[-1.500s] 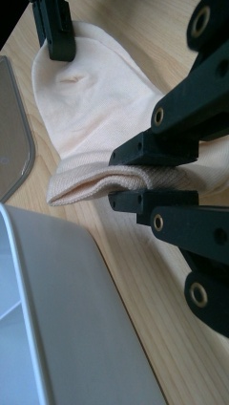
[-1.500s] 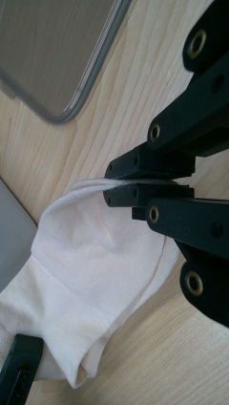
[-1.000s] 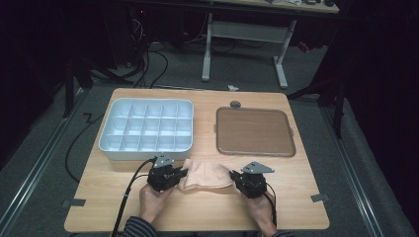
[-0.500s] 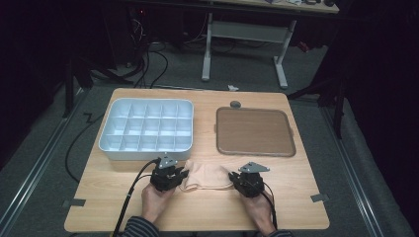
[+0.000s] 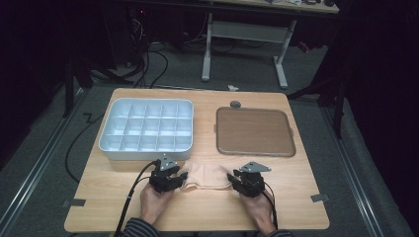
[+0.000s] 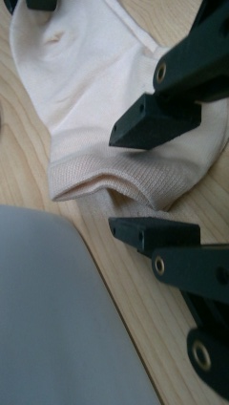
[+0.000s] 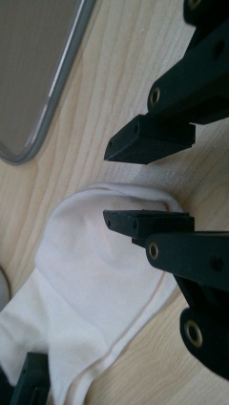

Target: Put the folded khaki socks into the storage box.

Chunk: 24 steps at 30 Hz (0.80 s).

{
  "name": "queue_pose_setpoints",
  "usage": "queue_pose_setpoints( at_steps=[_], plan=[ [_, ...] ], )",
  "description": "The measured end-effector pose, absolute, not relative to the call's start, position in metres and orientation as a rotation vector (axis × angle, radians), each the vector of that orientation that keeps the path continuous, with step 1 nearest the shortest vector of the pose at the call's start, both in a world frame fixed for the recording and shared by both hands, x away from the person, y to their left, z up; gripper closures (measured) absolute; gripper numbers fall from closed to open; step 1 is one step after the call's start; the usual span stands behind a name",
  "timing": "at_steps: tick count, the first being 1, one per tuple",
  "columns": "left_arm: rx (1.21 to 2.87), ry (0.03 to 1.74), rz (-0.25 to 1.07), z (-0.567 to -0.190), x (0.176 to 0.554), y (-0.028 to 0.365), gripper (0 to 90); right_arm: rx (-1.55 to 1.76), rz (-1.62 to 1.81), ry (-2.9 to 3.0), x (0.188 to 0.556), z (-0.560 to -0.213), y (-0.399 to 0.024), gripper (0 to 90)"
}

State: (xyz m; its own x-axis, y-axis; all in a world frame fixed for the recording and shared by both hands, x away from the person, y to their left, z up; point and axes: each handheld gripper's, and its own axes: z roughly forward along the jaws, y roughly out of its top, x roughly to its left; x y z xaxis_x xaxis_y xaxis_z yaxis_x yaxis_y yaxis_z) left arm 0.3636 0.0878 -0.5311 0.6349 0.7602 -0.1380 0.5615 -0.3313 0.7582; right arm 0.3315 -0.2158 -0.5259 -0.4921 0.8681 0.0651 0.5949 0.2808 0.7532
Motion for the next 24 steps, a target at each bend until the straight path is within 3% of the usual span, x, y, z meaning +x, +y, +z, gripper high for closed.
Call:
queue_pose_setpoints(
  at_steps=[8,16,24],
  plan=[
    [2.01,1.065,0.325,-0.527,0.356,0.094,46.8,1.318,1.097,2.151,0.324,-0.513,-0.221,63.5],
    [2.018,1.082,0.324,-0.53,0.352,0.094,47.3,1.251,1.174,2.191,0.315,-0.501,-0.205,74.9],
    [2.023,1.088,0.336,-0.533,0.349,0.093,49.5,1.194,1.189,2.316,0.319,-0.513,-0.163,83.7]
  ],
)
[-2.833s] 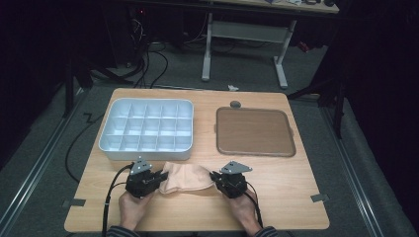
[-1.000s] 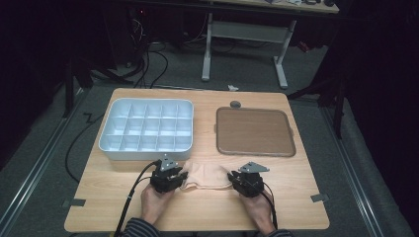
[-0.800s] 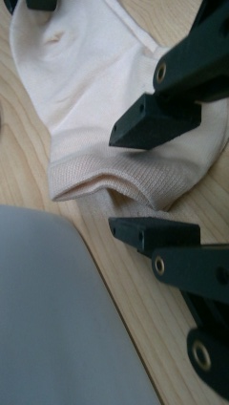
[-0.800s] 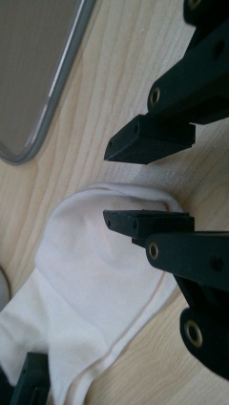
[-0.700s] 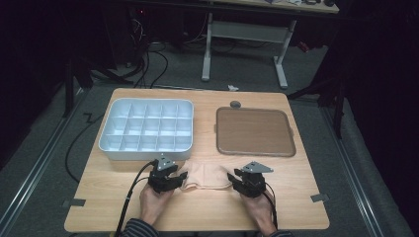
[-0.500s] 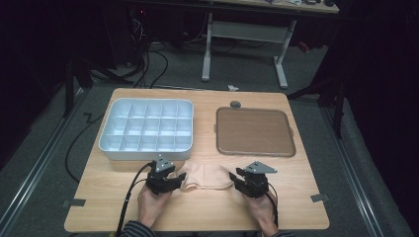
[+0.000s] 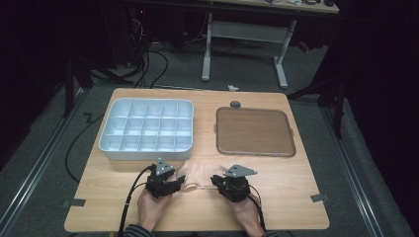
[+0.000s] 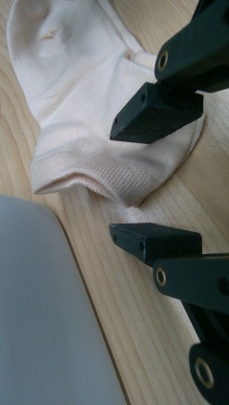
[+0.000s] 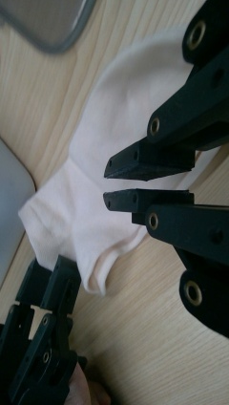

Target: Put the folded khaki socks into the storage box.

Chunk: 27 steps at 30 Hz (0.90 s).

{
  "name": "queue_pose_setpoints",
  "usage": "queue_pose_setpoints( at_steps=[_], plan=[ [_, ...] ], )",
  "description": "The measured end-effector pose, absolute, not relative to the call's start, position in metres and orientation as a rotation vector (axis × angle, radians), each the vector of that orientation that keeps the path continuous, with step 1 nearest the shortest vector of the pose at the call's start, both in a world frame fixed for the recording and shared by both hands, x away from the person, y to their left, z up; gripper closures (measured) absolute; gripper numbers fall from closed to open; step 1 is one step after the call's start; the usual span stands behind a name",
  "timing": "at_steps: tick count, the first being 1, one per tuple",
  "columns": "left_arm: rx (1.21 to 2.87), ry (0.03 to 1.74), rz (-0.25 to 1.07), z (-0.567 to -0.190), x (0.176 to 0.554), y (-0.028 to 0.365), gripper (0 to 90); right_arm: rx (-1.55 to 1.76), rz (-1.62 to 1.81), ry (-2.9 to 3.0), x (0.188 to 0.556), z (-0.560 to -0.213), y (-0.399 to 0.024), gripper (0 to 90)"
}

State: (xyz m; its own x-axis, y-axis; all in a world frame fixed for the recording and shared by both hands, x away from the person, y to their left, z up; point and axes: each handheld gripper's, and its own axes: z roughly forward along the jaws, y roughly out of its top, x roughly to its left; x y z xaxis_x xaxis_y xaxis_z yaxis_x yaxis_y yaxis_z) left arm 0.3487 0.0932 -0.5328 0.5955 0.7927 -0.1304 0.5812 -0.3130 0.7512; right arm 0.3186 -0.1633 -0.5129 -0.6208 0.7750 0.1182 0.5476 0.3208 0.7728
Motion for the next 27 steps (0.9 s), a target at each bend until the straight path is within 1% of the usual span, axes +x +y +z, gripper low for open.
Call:
queue_pose_setpoints(
  at_steps=[6,10,13,16,22,27],
  plan=[
    [2.024,1.094,0.333,-0.532,0.348,0.092,51.1,1.173,1.163,2.362,0.324,-0.522,-0.142,86.1],
    [2.017,1.106,0.318,-0.532,0.349,0.092,55.2,1.161,1.138,2.379,0.325,-0.527,-0.135,87.1],
    [2.029,1.1,0.342,-0.532,0.348,0.09,57.0,1.158,1.121,2.387,0.324,-0.531,-0.133,87.7],
    [2.035,1.091,0.341,-0.532,0.348,0.088,61.8,1.154,1.119,2.389,0.324,-0.531,-0.133,87.8],
    [2.018,1.092,0.307,-0.533,0.349,0.088,74.6,1.12,1.107,2.39,0.323,-0.532,-0.132,88.0],
    [2.005,1.09,0.266,-0.533,0.351,0.089,80.3,1.128,1.113,2.39,0.322,-0.532,-0.133,88.2]
  ],
)
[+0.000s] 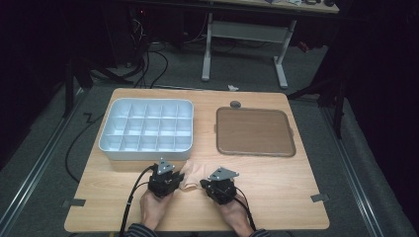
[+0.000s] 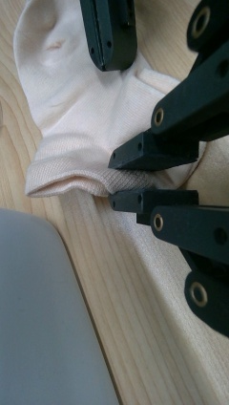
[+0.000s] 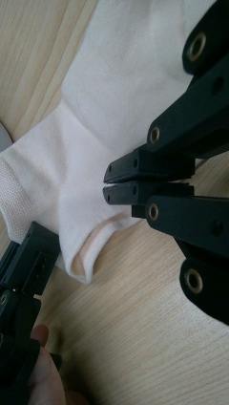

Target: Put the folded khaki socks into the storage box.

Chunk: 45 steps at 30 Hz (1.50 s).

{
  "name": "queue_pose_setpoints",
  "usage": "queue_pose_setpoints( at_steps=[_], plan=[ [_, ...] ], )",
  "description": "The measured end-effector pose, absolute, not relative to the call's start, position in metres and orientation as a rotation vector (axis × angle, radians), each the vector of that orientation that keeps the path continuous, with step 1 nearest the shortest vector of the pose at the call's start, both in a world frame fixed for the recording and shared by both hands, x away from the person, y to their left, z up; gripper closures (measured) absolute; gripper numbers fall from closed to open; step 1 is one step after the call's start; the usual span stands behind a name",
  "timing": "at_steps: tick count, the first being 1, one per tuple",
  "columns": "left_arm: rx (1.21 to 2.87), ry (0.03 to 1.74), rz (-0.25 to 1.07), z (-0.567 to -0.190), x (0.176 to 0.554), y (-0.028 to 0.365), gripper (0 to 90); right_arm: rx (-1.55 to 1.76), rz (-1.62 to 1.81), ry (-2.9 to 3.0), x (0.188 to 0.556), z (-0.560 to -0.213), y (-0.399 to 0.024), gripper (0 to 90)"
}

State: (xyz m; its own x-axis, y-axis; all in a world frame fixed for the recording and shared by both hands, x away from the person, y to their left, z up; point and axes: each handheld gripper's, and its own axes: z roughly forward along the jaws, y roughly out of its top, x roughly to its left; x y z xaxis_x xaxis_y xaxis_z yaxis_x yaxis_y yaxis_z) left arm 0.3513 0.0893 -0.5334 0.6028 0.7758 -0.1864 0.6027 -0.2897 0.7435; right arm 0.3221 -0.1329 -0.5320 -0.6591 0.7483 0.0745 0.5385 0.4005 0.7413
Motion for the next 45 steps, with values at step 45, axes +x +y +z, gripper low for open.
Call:
queue_pose_setpoints(
  at_steps=[45],
  plan=[
    [1.871,0.932,0.131,-0.489,0.349,0.097,82.9,1.017,1.074,2.523,0.338,-0.527,-0.094,89.2]
  ],
)
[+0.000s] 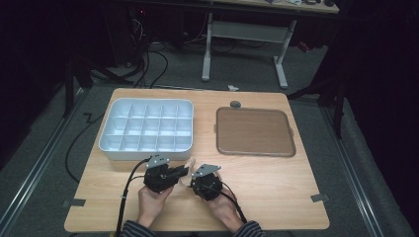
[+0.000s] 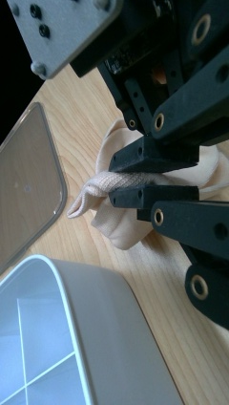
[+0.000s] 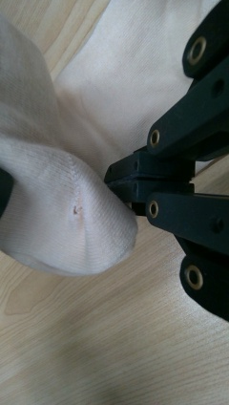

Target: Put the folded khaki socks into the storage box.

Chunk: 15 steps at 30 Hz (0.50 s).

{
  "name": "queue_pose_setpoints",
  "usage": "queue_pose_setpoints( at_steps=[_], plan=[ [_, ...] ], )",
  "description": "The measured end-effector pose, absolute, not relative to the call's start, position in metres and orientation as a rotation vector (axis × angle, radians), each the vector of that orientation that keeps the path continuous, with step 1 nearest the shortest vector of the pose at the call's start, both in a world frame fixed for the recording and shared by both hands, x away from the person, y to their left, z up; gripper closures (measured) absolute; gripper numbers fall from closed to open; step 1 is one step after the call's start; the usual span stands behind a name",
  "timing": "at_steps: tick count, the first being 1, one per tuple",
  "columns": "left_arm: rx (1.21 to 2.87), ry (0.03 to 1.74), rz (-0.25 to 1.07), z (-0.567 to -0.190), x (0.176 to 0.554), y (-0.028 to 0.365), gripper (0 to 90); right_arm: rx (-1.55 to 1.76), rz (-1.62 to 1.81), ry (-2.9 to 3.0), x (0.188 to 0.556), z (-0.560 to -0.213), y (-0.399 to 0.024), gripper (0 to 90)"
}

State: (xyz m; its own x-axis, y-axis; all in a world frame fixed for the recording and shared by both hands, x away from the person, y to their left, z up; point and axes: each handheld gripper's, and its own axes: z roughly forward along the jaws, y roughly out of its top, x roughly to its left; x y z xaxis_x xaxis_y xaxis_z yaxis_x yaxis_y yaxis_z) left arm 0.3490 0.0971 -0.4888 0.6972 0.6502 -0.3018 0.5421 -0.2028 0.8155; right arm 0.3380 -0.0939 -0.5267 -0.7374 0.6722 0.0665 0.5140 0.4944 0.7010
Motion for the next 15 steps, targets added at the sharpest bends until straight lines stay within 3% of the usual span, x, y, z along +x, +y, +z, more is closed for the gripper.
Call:
queue_pose_setpoints(
  at_steps=[15],
  plan=[
    [1.913,0.929,0.171,-0.489,0.343,0.093,82.8,1.138,1.088,2.312,0.327,-0.503,-0.149,76.6]
  ],
)
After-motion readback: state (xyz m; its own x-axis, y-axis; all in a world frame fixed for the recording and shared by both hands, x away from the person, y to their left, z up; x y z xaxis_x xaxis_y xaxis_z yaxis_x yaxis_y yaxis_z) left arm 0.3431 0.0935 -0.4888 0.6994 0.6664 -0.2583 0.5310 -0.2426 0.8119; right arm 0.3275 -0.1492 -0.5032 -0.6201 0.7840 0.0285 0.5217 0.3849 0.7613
